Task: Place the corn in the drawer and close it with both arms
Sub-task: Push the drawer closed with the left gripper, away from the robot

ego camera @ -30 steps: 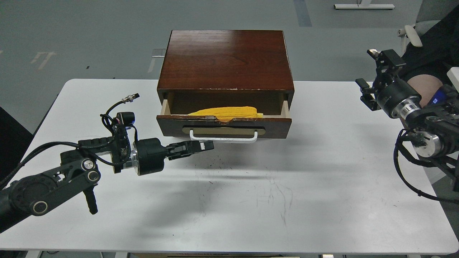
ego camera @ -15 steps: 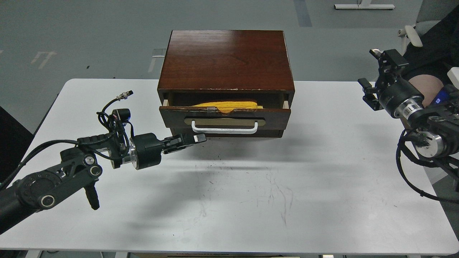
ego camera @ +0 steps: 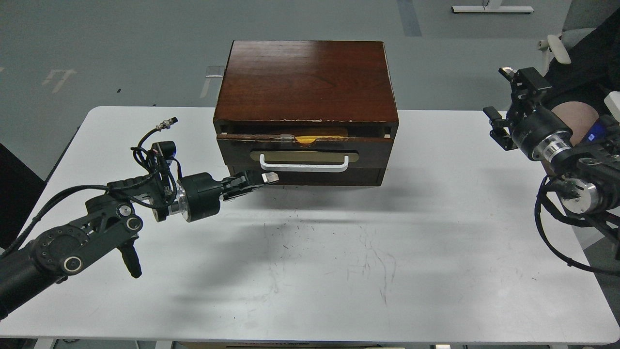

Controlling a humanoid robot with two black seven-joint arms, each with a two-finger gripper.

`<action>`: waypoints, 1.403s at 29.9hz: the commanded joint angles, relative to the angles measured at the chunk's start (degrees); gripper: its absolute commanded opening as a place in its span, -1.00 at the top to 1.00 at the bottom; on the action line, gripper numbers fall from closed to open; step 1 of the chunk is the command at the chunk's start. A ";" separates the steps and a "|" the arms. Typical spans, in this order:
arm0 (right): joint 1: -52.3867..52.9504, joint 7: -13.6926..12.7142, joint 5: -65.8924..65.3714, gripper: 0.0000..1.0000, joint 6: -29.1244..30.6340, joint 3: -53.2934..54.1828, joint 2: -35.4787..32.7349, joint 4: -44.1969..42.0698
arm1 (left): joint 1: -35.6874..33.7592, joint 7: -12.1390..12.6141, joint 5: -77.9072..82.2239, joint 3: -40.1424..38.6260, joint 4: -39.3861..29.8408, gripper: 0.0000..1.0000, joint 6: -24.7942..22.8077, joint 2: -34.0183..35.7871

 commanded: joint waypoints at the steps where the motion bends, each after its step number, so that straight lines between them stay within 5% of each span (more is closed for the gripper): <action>1: 0.00 0.00 0.00 -0.97 0.01 0.00 -0.07 0.03 | -0.06 0.01 -0.12 0.06 0.17 1.00 -0.21 -0.01; 42: -0.08 0.00 0.00 -0.97 0.01 0.00 -0.07 0.03 | -4.81 -0.78 -2.32 -0.03 11.42 1.00 -2.67 -1.41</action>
